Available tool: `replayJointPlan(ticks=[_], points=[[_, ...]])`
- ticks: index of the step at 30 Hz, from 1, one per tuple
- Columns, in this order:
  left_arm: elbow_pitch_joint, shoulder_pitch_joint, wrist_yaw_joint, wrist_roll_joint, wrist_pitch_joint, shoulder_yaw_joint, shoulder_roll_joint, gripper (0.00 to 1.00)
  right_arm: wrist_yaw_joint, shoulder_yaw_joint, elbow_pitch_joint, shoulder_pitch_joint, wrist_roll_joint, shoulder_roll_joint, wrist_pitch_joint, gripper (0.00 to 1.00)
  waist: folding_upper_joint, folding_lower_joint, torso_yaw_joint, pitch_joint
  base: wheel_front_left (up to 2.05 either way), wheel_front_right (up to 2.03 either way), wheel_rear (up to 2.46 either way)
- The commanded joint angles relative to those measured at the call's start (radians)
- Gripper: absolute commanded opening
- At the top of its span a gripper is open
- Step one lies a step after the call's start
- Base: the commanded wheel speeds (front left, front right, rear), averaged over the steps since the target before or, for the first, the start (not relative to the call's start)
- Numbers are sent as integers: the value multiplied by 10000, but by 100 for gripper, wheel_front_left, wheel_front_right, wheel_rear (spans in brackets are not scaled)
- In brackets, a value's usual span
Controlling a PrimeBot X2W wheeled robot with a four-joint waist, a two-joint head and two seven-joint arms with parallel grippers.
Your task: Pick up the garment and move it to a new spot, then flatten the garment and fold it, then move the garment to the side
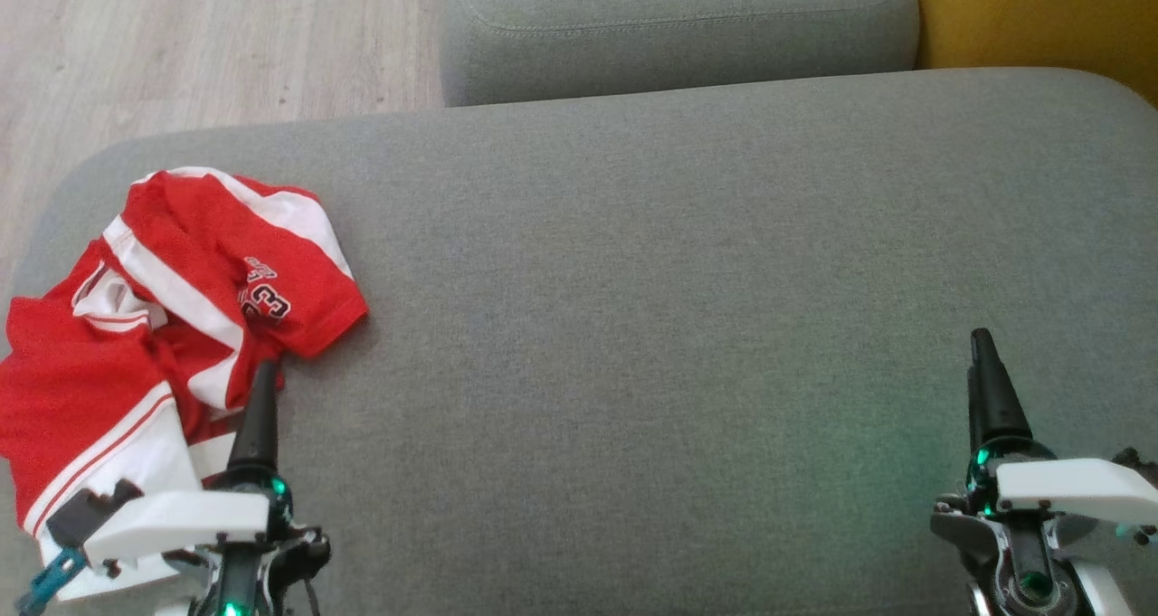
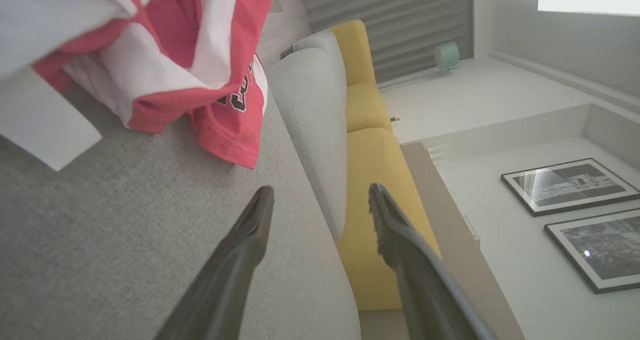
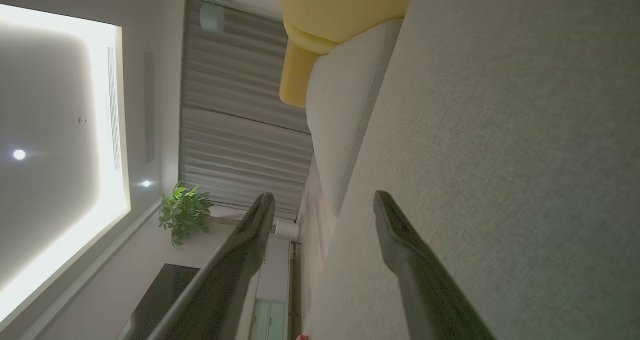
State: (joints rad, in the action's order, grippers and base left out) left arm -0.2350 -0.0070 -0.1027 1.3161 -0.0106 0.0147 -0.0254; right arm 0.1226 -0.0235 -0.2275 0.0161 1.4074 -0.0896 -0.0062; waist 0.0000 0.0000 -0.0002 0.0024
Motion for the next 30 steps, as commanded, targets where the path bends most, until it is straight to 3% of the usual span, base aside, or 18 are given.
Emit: replayJointPlan(ticks=[1,14,30], points=[[430,-604,19,-207,-86,86,-118,100,27,-110,408,653,-164,-202,-106,100,0,0,-2,1,0,0,0],[950,-615,726,-3038,-466,-338,-138,100,36,-559,397,809,-2834,-340,-492,100,0,0,-52,-4,0,0,0],[800,-667,1332,-5411,-934,-783,-163,100,46,-677,423,889,-5631,-186,-963,100,0,0,-36,-62,0,0,0]])
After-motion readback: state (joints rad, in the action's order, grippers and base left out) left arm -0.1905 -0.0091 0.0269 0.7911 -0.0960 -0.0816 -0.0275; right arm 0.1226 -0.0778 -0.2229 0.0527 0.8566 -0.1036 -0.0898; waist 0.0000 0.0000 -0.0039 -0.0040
